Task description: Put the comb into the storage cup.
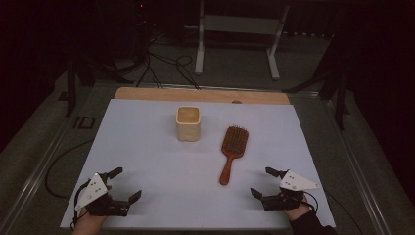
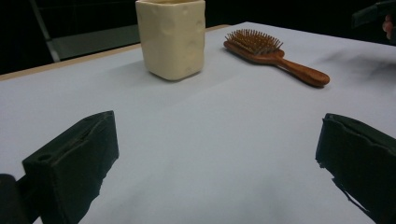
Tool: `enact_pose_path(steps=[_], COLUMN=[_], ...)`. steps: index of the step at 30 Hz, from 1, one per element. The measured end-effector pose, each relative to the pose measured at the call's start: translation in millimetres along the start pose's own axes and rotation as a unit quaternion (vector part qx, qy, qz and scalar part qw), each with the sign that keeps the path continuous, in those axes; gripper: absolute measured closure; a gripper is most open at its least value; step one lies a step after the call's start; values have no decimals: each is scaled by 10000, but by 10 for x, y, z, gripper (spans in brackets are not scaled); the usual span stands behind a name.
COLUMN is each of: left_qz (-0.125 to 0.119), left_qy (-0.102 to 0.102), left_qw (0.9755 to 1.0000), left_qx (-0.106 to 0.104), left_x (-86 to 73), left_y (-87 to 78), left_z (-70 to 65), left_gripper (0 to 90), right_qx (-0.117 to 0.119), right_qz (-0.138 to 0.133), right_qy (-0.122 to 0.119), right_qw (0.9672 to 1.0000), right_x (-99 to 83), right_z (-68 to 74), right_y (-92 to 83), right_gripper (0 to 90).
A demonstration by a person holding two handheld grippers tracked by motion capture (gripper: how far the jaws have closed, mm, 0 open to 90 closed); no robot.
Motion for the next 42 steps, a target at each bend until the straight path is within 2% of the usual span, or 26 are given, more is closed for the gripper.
enact_pose_path(steps=[8,16,19,27,36,38,42], left_qz=[-22,4,12,3,-30,-9,-25], left_qy=[32,40,40,11,35,38,28], left_qw=[10000,9999,9999,9999,9999,9999,9999], left_qx=[-40,-92,-102,-114,-98,-98,-112], left_x=[8,9,0,6,16,13,15], left_y=[-4,6,0,-11,-9,-3,0], left_z=[-13,-25,-27,-17,-23,-23,-25], left_gripper=[0,0,0,0,0,0,0], right_qx=[147,81,-2,-8,-67,-133,-114], right_qz=[225,311,279,287,298,279,227], right_qy=[2,-22,-36,68,57,8,-65], right_qw=[9996,9995,9996,9996,9995,9995,9997], right_x=[3,8,56,137,252,292,409], right_z=[36,43,47,46,39,20,-8], right_y=[8,11,-14,-52,-135,-168,-215], right_gripper=[85,85,85,86,86,86,86])
Point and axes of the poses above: each handheld gripper's, and its own axes: y roughly forward along the jaws, x roughly out of its top, z roughly to its left, the point moved 5 cm from there along y, roughly forward along the jaws, and after that the axes turned 5 degrees about -y, right-handed, at the moved point
